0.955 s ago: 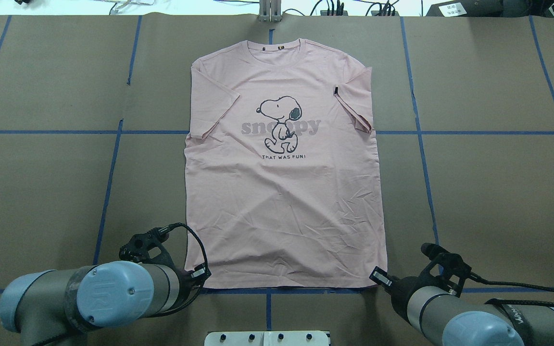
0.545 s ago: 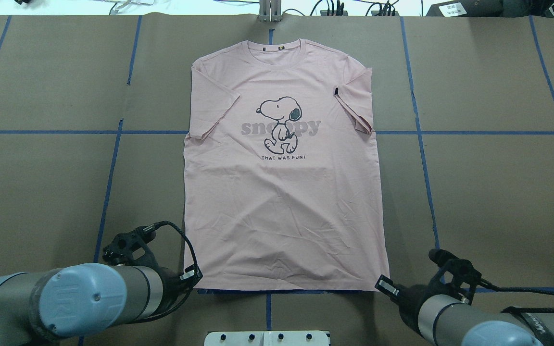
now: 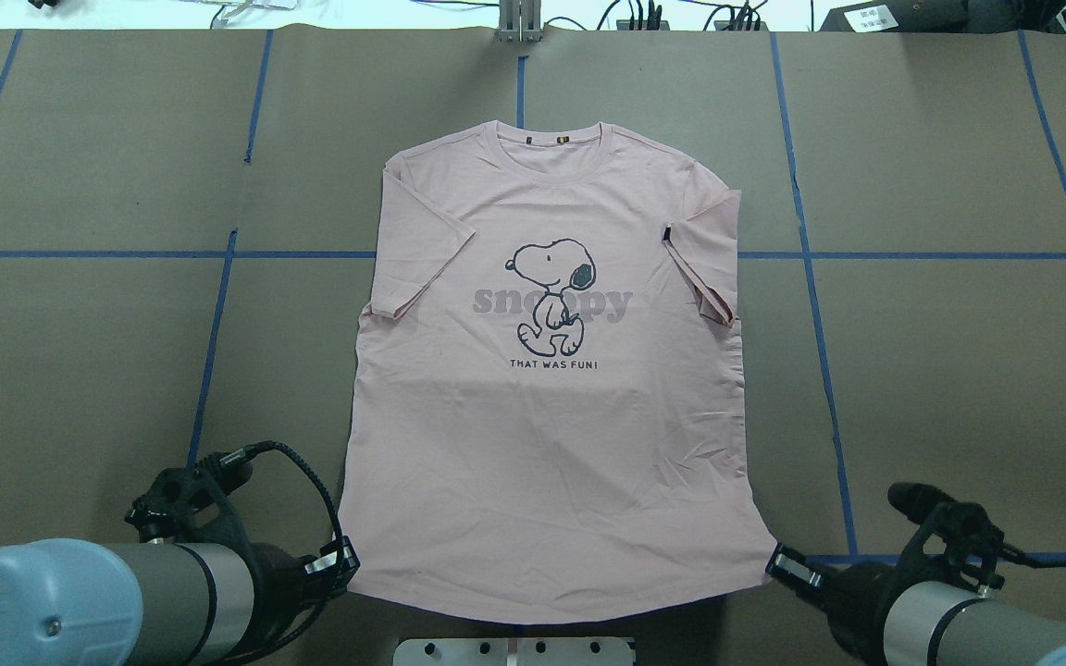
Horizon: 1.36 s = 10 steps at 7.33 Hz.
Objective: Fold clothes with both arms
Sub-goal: 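Lift the hem with both grippers and fold it over toward the collar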
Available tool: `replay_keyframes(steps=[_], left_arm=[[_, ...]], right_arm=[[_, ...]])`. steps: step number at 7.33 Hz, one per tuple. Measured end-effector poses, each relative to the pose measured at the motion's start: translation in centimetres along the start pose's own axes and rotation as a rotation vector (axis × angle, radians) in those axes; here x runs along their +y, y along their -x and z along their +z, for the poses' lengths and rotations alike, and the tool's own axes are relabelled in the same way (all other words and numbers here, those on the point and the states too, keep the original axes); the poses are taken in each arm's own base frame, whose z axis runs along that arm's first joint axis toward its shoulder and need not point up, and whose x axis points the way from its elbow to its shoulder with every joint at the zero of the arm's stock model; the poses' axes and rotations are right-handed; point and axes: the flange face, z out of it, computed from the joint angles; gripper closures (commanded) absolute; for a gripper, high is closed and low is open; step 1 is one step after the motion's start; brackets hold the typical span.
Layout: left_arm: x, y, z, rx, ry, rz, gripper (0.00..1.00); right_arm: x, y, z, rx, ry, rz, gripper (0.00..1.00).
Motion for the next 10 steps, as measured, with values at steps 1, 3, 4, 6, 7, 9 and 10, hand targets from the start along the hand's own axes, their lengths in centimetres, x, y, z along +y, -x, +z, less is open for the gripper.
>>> replay_keyframes(steps=[1,3,4,6,7,9,10], left_arm=[[-2.5,-2.8,1.0,0.021,-0.058,0.002,1.00],[-10.6,-7.7,3.2,0.017,-0.209,0.063,1.00],[-15.1,-9.2,3.5,0.018,-0.274,0.084,1.00],[-23.6,-11.9,4.0,0.034,-0.383,0.096,1.00],[-26.6,-13.4,4.5,0.038,-0.416,0.103,1.00],[-31.1,-17.1,7.0,0.032,-0.487,0.127,1.00],[-32.9,-18.3,8.7,0.025,-0.527,0.142,1.00]], right_arm=[[-2.6,1.4,0.5,-0.024,-0.055,-0.045,1.00],[-9.8,6.0,5.5,-0.007,-0.116,-0.106,1.00],[-14.6,8.6,7.9,0.011,-0.134,-0.104,1.00],[-24.3,12.4,11.2,0.061,-0.187,-0.140,1.00],[-28.1,14.2,13.3,0.095,-0.212,-0.158,1.00],[-32.5,17.6,18.1,0.166,-0.234,-0.164,1.00],[-33.7,19.4,20.4,0.198,-0.235,-0.160,1.00]])
